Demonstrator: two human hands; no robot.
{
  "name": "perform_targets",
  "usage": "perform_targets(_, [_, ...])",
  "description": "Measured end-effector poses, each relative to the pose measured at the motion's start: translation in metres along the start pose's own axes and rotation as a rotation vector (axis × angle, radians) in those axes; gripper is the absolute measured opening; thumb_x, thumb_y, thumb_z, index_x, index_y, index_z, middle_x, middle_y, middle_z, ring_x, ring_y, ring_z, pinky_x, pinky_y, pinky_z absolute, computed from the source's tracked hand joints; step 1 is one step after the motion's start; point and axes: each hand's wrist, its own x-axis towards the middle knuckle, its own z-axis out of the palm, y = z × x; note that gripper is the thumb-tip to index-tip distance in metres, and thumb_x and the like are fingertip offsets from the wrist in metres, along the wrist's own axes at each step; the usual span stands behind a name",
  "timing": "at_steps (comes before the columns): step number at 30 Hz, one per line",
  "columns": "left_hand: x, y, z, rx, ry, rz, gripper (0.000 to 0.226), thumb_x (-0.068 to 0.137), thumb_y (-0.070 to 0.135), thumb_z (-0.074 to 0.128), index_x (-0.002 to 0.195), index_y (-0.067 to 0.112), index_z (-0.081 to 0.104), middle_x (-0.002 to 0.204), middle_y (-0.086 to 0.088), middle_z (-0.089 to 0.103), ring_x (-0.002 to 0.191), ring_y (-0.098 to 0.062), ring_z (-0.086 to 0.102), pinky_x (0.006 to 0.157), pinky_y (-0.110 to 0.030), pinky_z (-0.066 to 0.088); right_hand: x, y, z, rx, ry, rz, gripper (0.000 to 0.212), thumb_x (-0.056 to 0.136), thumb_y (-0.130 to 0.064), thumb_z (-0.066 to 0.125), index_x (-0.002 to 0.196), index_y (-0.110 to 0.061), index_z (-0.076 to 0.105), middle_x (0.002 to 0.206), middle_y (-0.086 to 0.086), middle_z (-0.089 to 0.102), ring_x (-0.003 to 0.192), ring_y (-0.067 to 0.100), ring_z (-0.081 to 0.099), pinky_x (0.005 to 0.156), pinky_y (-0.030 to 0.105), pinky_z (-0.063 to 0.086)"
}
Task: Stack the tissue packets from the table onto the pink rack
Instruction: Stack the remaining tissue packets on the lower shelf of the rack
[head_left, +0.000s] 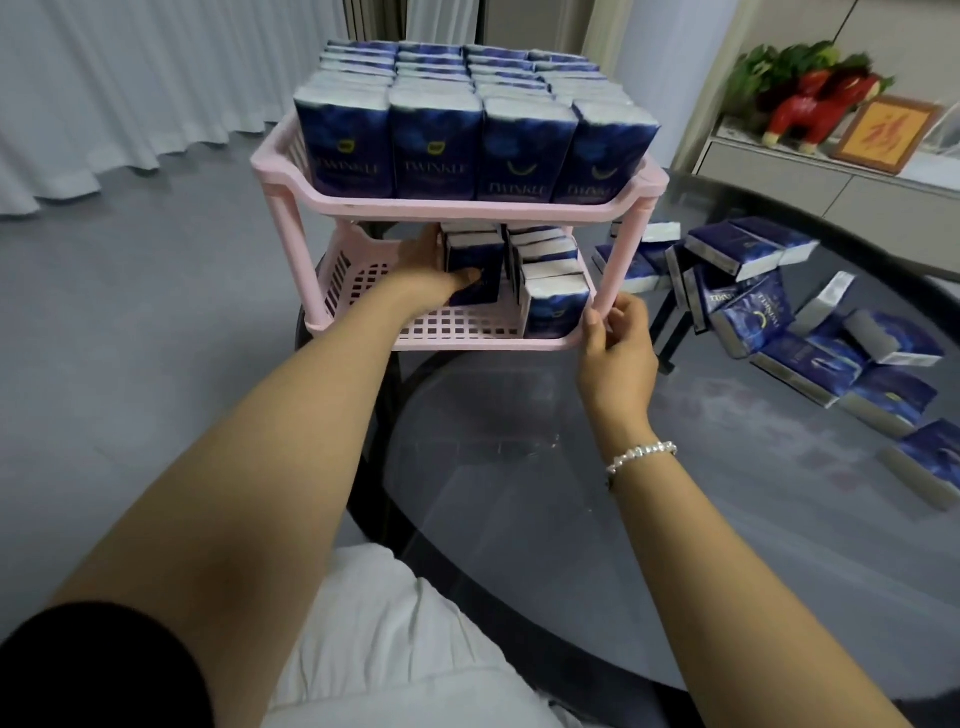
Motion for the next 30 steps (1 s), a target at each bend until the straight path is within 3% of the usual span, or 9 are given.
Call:
perform_targets(3, [0.007,0.000,0.011,0.028,0.038,0.003,0.058,0.092,0.028,0.058,0.143,0.019,0.032,0.147,-0.010,0.036,0.129,-0.029,0.043,0.103,-0.034,0.038,0.000,0.001,0.000,-0.008,-0.003,-0.009,0.014,0.097,-0.025,0.046,0.109,-0.019,0.051,0.081,-0.018,0.056,0.070,0.000,0.052,0.058,0.009,0.037])
perform_targets(8, [0.008,0.004,0.025,0.019,0.074,0.043,0.042,0.097,0.022,0.049,0.138,0.016,0.041,0.133,-0.010,0.055,0.114,-0.028,0.054,0.082,-0.026,0.037,-0.001,0.000,0.000,-0.003,0.001,-0.013,0.014,0.097,-0.026,0.046,0.108,-0.018,0.051,0.082,-0.014,0.058,0.070,0.001,0.053,0.059,0.013,0.039])
perform_targets(13, [0.007,0.013,0.033,0.083,0.067,-0.052,0.070,0.099,0.015,0.043,0.152,0.022,-0.002,0.110,-0.011,0.056,0.068,-0.017,0.050,0.052,-0.025,0.035,-0.001,0.000,0.000,-0.003,0.001,-0.017,0.014,0.097,-0.026,0.046,0.108,-0.019,0.051,0.085,-0.011,0.060,0.071,0.001,0.054,0.059,0.013,0.038])
perform_targets(15, [0.008,0.016,0.035,0.068,0.060,-0.104,0.076,0.099,0.015,0.041,0.150,0.020,-0.015,0.110,-0.011,0.053,0.065,-0.015,0.050,0.048,-0.023,0.034,-0.001,-0.001,0.000,0.001,0.006,-0.015,0.013,0.097,-0.026,0.046,0.107,-0.019,0.051,0.086,-0.011,0.060,0.073,0.006,0.054,0.059,0.015,0.039])
perform_targets(17, [0.008,0.017,0.038,0.066,0.066,-0.143,0.079,0.099,0.013,0.042,0.149,0.018,-0.018,0.137,-0.012,0.047,0.087,-0.023,0.061,0.057,-0.025,0.040,-0.002,0.000,0.001,0.006,0.000,-0.011,0.013,0.097,-0.026,0.047,0.108,-0.020,0.051,0.086,-0.010,0.060,0.074,0.008,0.055,0.061,0.018,0.040])
perform_targets(19, [0.010,0.018,0.040,0.066,0.083,-0.177,0.078,0.098,0.011,0.042,0.150,0.017,-0.017,0.154,-0.013,0.027,0.108,-0.027,0.058,0.069,-0.027,0.042,-0.002,-0.001,0.001,0.013,-0.001,-0.007,0.014,0.097,-0.026,0.047,0.109,-0.020,0.051,0.086,-0.009,0.061,0.073,0.006,0.055,0.060,0.018,0.040])
perform_targets(21, [0.009,0.020,0.041,0.071,0.079,-0.194,0.077,0.099,0.011,0.041,0.150,0.016,-0.016,0.158,-0.011,0.019,0.114,-0.028,0.055,0.076,-0.027,0.041,-0.002,0.000,0.000,0.008,-0.002,-0.006,0.015,0.097,-0.027,0.047,0.109,-0.020,0.051,0.085,-0.011,0.060,0.071,0.001,0.054,0.059,0.017,0.040])
perform_targets(26, [0.005,0.024,0.038,0.094,0.037,-0.210,0.074,0.101,0.016,0.040,0.150,0.016,-0.016,0.153,-0.016,0.028,0.117,-0.030,0.053,0.083,-0.031,0.041,-0.003,-0.001,0.000,0.009,0.000,-0.004,0.015,0.097,-0.026,0.047,0.110,-0.020,0.051,0.084,-0.011,0.059,0.072,0.006,0.054,0.060,0.019,0.038])
perform_targets(30, [0.004,0.023,0.034,0.014,0.023,-0.200,0.078,0.100,0.020,0.043,0.149,0.015,-0.017,0.154,-0.015,0.028,0.129,-0.032,0.044,0.101,-0.036,0.038,-0.003,-0.003,0.000,-0.005,0.003,-0.006,0.015,0.097,-0.026,0.047,0.110,-0.020,0.051,0.085,-0.011,0.059,0.075,0.011,0.055,0.062,0.023,0.039])
